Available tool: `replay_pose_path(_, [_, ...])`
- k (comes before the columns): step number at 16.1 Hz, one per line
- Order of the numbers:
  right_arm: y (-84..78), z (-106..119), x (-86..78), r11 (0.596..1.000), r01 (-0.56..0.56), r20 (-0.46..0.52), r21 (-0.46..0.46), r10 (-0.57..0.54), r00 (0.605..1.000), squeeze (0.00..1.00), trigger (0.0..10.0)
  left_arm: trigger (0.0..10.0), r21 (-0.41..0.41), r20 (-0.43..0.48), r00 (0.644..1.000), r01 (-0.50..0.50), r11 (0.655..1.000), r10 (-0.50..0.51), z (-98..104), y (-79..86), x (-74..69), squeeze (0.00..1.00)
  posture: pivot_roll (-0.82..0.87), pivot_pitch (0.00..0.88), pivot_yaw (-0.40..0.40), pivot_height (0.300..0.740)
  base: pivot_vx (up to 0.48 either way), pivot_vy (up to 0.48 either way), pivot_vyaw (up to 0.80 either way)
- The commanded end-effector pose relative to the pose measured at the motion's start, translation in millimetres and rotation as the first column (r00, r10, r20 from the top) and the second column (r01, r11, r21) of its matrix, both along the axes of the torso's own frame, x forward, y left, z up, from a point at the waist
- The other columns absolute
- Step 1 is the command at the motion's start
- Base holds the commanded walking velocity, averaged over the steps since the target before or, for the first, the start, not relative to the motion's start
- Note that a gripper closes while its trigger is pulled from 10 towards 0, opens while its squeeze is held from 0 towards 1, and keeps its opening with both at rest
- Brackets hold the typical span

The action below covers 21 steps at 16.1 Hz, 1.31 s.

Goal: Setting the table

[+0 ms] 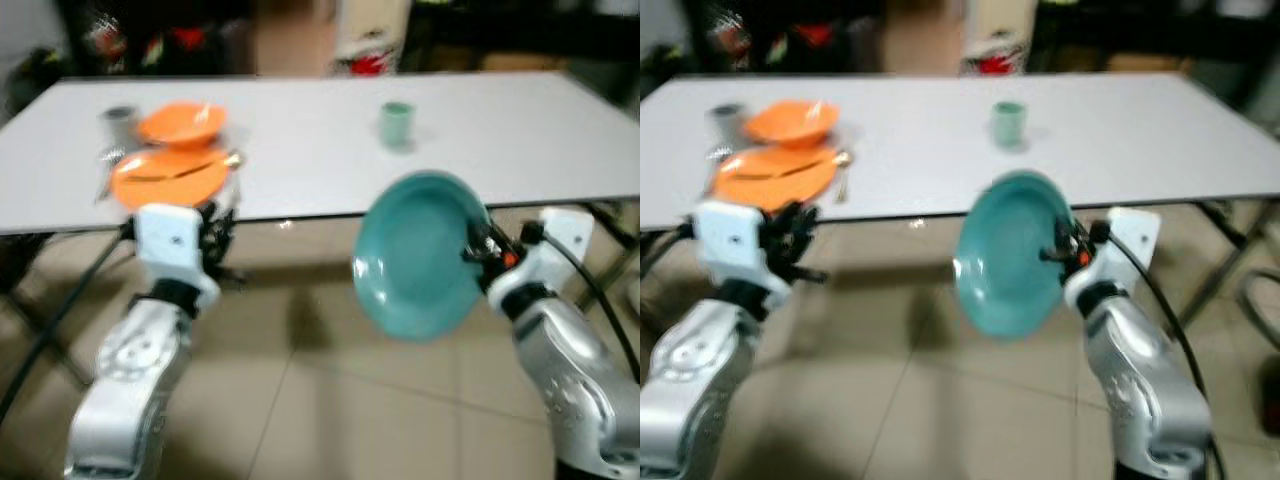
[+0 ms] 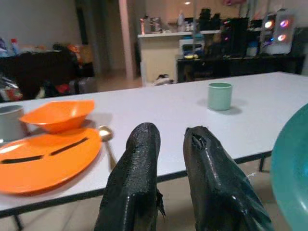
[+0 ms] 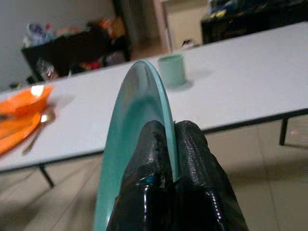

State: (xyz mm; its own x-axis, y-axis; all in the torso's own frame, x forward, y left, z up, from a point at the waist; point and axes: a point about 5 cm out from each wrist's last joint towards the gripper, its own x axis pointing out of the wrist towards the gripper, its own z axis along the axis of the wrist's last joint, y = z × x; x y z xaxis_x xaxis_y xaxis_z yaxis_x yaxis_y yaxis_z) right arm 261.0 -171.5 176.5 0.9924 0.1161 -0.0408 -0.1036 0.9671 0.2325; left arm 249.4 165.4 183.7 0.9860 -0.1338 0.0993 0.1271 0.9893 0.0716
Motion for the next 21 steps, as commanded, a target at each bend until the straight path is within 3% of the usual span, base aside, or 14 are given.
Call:
replay_pose_path(1, [2.4, 12, 2.7, 1.0, -0.027, 0.058, 0.0, 0.027, 0.998, 0.0, 10.0, 10.0, -0.007, -0.009, 1.0, -0.004, 1.0, 0.003, -1, -0.9, 0.6, 0.0, -0.08, 0.0, 0.011, 0.74, 0.315, 0.0, 0.0])
replay_pose_path(8, [0.3, 18, 16.6, 0.996, -0.081, 0.065, 0.033, 0.078, 0.995, 0.0, 10.0, 10.0, -0.005, -0.016, 0.999, -0.041, 0.999, 0.041, -4, 0.8, -3.6, 0.0, -0.06, 0.0, -0.02, 0.74, 0.319, 0.0, 0.0])
replay_pose_path(21, [-9.9, 20, 23.0, 0.991, -0.078, 0.062, 0.111, 0.072, 0.995, 0.0, 10.0, 10.0, -0.002, -0.018, 1.0, 0.001, 1.0, -0.001, -3, -3.6, -1.9, 0.0, -0.06, 0.0, 0.004, 0.74, 0.318, 0.0, 0.0])
